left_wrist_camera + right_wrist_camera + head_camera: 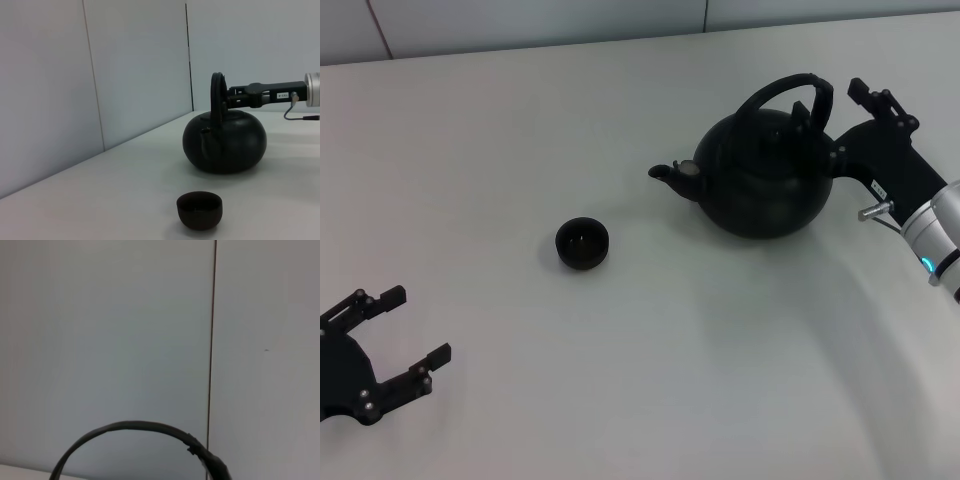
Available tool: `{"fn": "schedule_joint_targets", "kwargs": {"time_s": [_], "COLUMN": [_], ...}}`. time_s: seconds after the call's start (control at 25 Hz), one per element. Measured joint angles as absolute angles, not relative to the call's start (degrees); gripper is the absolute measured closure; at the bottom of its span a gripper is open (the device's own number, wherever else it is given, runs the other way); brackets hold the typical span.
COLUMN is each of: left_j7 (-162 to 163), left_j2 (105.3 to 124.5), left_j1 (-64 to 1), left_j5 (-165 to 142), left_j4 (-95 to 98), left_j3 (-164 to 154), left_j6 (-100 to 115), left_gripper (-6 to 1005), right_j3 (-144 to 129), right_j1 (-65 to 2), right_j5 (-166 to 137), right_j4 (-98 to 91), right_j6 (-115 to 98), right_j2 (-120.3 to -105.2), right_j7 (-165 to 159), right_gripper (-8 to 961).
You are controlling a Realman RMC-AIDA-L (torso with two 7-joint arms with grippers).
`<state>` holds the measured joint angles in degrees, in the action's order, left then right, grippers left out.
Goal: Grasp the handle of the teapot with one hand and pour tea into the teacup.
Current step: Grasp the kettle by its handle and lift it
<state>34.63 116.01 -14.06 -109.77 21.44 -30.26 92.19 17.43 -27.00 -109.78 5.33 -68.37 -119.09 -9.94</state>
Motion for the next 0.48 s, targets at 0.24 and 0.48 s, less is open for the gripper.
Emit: {"fn": "schedule_joint_targets", "kwargs": {"time_s": [0.24,0.48], "left_j7": [34.6,34.6], "left_j2": [116.05,116.26], "left_j1": [-14.0,-13.8], "left_j5": [-109.8,-109.8], "left_j4": [21.4,21.4], "left_j3": [-30.2,-30.1], "left_j6": [92.2,92.5], "left_gripper": [188,191], "right_j3": [17.4,17.4], "right_j1": [-27.0,-27.1], "right_j5": [-109.8,-109.9], "right_j4": [5.5,5.5], "right_j6": [-68.4,-68.6], "right_j2": [-119.09,-119.09], "right_j7": [-10.0,-10.1], "right_gripper": [263,445]}}
